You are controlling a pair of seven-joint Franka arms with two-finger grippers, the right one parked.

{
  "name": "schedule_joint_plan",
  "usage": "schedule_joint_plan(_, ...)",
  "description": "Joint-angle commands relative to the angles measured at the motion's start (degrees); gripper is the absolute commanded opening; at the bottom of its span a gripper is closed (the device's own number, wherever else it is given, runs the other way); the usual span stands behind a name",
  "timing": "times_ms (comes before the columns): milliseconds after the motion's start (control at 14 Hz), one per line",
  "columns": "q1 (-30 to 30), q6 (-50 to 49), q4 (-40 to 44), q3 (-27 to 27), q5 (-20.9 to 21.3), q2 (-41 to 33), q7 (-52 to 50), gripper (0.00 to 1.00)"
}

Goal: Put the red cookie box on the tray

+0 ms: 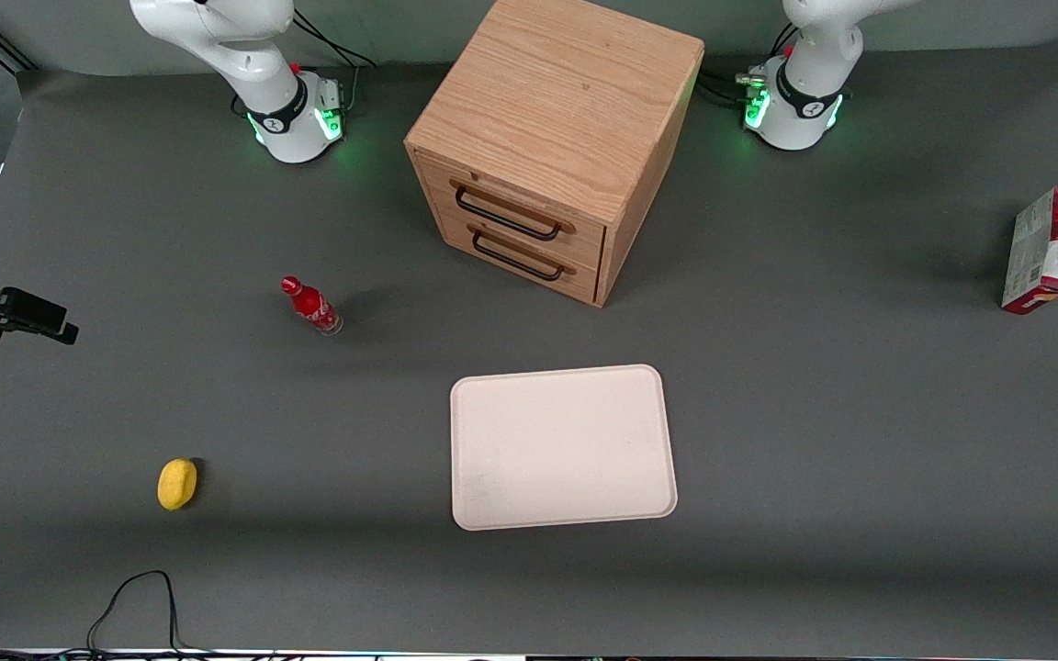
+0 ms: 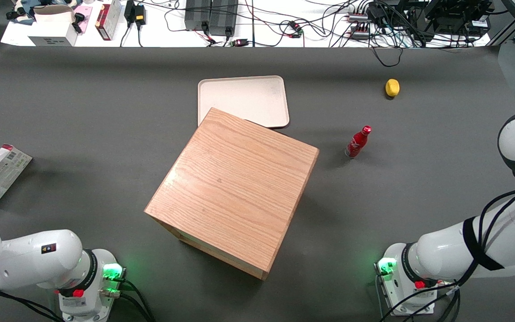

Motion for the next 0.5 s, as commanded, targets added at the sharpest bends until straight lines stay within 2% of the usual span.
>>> schedule_joint_plan(0, 3.9, 5.1, -3.2, -0.2, -0.6, 2.3, 7.5, 0.99)
schedule_joint_plan(214, 8.9, 9.6, -3.2, -0.2, -5.6, 7.8, 17.2, 0.99)
schedule_joint_plan(429, 10.7, 12.4, -3.2, -0.2, -6.6, 12.1, 18.3, 0.98)
